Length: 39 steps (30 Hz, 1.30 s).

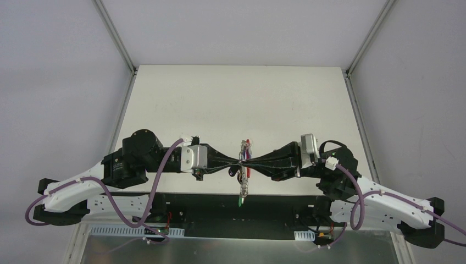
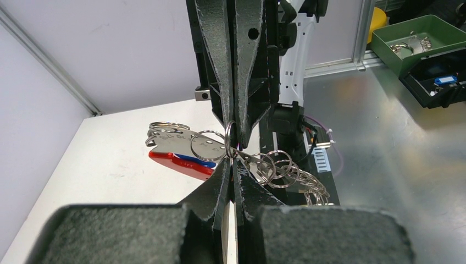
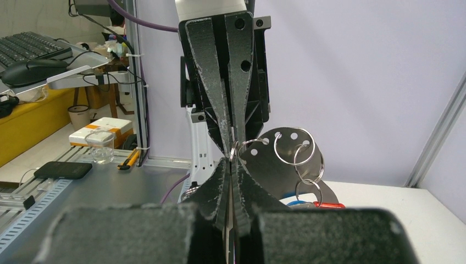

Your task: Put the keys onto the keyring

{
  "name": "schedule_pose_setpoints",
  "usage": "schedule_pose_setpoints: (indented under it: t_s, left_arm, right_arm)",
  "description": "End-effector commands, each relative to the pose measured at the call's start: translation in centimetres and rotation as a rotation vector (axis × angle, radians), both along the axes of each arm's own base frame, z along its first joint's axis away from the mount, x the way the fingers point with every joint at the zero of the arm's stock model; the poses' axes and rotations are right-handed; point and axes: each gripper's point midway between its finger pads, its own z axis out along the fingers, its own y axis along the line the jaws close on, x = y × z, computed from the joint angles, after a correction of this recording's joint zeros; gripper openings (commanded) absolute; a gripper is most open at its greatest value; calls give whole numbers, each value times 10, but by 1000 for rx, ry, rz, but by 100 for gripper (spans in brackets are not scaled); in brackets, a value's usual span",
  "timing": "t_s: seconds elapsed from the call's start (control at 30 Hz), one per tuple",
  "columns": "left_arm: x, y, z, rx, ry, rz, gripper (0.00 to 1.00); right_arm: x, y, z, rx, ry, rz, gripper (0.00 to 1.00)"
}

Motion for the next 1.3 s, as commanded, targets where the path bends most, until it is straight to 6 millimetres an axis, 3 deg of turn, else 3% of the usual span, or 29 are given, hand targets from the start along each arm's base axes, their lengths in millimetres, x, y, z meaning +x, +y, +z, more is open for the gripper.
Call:
schedule_pose_setpoints:
  t_s: [0.0, 0.33, 0.57, 0.93, 1.27]
  left_arm:
    - [-6, -6, 16, -34, 4, -45, 0]
    - [-5, -7, 19, -47, 11, -41, 0]
    - [4, -1, 23, -73, 15, 20, 0]
    - [-6, 12, 33, -136, 4, -13, 23]
    - [-5, 11, 37, -143, 0, -12, 18]
  right_arm:
    - [-4, -13, 45, 222, -98, -20, 0]
    - [7, -3, 62, 371, -114, -90, 0]
    - [3, 16, 51, 338, -177, -139, 0]
    - [7, 25, 37, 282, -187, -178, 0]
    - [6, 23, 28, 250, -173, -171, 0]
